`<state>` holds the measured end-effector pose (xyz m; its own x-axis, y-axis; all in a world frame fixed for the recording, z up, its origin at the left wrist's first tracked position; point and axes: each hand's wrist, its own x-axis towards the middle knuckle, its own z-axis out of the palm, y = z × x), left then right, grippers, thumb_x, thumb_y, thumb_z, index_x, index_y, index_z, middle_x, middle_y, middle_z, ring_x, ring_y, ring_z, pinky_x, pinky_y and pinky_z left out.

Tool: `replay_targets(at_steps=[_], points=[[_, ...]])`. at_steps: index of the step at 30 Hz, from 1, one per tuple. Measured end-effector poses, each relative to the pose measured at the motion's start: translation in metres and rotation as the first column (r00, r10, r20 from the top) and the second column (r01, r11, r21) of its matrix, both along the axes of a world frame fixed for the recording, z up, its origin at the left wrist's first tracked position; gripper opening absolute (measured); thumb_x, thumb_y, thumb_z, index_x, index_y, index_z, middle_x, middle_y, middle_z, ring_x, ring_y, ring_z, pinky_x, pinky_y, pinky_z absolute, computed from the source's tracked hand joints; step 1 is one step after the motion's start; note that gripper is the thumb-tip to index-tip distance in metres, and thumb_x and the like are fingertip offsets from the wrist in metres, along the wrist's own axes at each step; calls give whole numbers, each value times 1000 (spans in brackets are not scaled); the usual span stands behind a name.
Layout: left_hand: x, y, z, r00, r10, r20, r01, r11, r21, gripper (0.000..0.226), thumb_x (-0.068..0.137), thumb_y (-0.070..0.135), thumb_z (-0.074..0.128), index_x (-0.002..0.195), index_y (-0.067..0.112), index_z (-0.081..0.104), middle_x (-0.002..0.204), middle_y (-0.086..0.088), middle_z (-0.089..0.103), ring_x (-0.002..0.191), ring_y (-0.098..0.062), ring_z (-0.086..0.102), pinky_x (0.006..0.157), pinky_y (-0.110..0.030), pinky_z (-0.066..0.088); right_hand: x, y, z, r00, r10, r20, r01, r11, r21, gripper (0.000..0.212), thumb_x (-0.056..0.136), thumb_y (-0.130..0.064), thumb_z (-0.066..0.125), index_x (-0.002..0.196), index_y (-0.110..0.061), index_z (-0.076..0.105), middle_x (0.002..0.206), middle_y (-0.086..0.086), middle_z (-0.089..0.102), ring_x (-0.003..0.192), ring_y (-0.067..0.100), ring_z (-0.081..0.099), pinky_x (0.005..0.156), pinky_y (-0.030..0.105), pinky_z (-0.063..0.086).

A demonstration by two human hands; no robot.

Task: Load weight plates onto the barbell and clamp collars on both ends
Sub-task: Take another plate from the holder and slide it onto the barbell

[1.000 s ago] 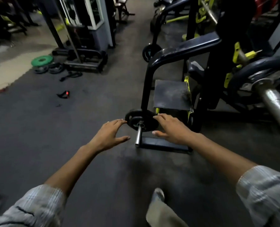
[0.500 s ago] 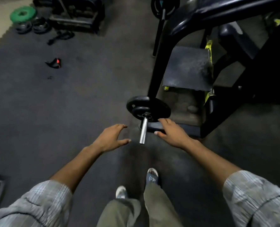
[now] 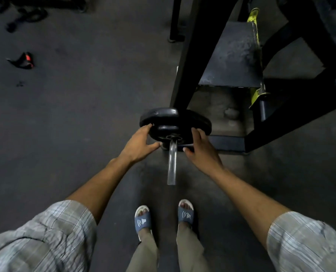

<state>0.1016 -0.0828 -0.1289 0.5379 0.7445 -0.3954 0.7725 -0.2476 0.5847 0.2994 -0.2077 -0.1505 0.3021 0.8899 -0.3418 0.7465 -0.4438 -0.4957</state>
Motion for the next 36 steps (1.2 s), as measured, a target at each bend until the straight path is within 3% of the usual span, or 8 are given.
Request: replay_targets(at_steps=[2, 6, 12, 17, 22, 28, 33, 36], points=[[4, 2, -10, 1000, 8, 9, -8, 1000, -2, 72, 92, 27, 74, 153, 9, 39, 154, -11, 48, 142, -25, 44, 102, -14, 25, -4, 1, -9, 998, -38, 49, 35, 998, 54, 74, 91, -21, 72, 153, -5, 36, 157, 19, 37, 138, 41, 47, 103, 49, 51], [1, 8, -26, 998, 39, 45, -40, 999, 22, 67, 87, 30, 77, 144, 14, 45, 145, -6, 52, 131, -19, 52, 101, -22, 36, -7, 7, -20, 981, -102, 167, 80, 988, 133, 62, 83, -14, 80, 137, -4, 50, 136, 19, 51, 117, 40, 56, 85, 50, 57], [-3, 9, -31, 998, 3, 69, -11, 993, 114, 46, 84, 26, 80, 122, 17, 54, 120, 6, 55, 104, -6, 54, 88, -27, 47, -4, 1, -25, 981, -71, 180, 45, 988, 145, 42, 95, -21, 70, 130, -10, 50, 121, 16, 58, 91, 36, 67, 58, 42, 54], [-14, 6, -30, 990, -140, 24, 137, 985, 104, 37, 84, 30, 77, 114, 16, 61, 118, 1, 55, 100, -13, 59, 87, -32, 53, 1, -20, -16, 987, 39, 157, -58, 991, 123, 42, 94, -21, 72, 130, -7, 56, 118, 17, 65, 95, 36, 68, 64, 34, 43], [-21, -4, -36, 974, -222, -46, 225, 972, 71, 36, 84, 27, 77, 112, 11, 62, 107, 4, 46, 90, -12, 49, 80, -27, 44, -11, -48, -26, 988, 106, 116, -108, 994, 13, 52, 91, -30, 76, 135, -10, 56, 133, 14, 58, 110, 33, 65, 75, 39, 56], [-24, -21, -36, 950, -291, -114, 295, 955, 17, 37, 81, 22, 76, 106, 14, 50, 100, -10, 68, 90, -33, 67, 70, -31, 43, -32, -66, -32, 992, 82, 97, -77, 996, -56, 44, 90, -29, 76, 126, -11, 58, 132, 9, 53, 121, 27, 53, 84, 34, 49], [-36, -41, -26, 923, -344, -171, 349, 937, -5, 41, 79, 30, 76, 96, 27, 39, 92, -8, 67, 84, -35, 67, 66, -33, 43, -39, -79, -18, 995, 94, -12, -95, 989, -110, 36, 94, -23, 71, 123, -10, 57, 123, 11, 64, 114, 30, 61, 90, 42, 54], [-55, -67, -21, 921, -349, -173, 351, 936, -20, 38, 74, 36, 75, 93, 24, 44, 90, -9, 69, 82, -37, 67, 64, -34, 42, -52, -106, -8, 993, 89, -73, -97, 987, -124, 29, 91, -24, 73, 112, -11, 58, 111, 11, 66, 101, 30, 64, 81, 42, 54]])
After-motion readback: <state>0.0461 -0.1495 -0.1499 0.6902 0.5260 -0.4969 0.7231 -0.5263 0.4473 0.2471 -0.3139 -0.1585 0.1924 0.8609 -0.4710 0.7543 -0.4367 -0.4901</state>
